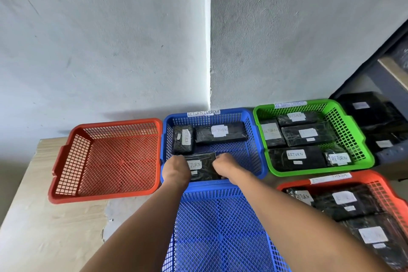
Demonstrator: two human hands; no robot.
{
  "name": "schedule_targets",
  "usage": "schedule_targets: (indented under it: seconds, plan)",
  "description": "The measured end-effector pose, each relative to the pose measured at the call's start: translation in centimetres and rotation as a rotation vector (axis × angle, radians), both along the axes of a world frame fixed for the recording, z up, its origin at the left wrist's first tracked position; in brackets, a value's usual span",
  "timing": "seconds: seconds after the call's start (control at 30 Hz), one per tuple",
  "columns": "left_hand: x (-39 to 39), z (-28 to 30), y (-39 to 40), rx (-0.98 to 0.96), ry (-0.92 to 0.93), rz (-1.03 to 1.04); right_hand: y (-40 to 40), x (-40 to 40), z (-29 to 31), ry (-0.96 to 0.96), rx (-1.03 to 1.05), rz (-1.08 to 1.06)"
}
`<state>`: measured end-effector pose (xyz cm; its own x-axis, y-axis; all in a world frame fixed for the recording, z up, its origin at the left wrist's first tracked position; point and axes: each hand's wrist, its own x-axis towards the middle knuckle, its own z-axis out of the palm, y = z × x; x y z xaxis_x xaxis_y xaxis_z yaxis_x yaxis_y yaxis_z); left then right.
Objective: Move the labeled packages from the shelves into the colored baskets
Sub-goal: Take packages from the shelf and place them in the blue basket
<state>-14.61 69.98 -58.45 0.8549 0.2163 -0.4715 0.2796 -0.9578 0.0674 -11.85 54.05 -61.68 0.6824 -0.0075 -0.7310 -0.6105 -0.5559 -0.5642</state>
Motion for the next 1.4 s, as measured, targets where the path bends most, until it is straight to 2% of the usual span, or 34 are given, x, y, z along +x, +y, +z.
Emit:
schedule_targets:
  seconds: [0.33, 0.57, 1.03, 1.2, 1.4]
  plan:
    - [0.3, -0.8, 0.1, 0.051, -0.016, -0.085, 0.3, 0.3, 0.2, -0.004, -0.082, 0.121]
    - [0.2, -0.7, 0.2, 0.048, -0.035, -0.104, -0.2, -0.1, 0.1, -0.023, -0.017, 0.129]
    - [0.0, 1.5, 0.4, 0.063, -0.040, -0.166, -0.6, -1.0, 1.9, -0.153, -0.107, 0.107]
    - [0.3, 3.9, -2.0, -0.037, -0.244, -0.152, -3.4, -2.0, 4.3, -0.334, -0.075, -0.008]
    - [1.1, 7.6, -9.3, -0.167, -0.460, -0.245, -10.7, -3.5, 9.4, -0.504, -0.011, -0.153]
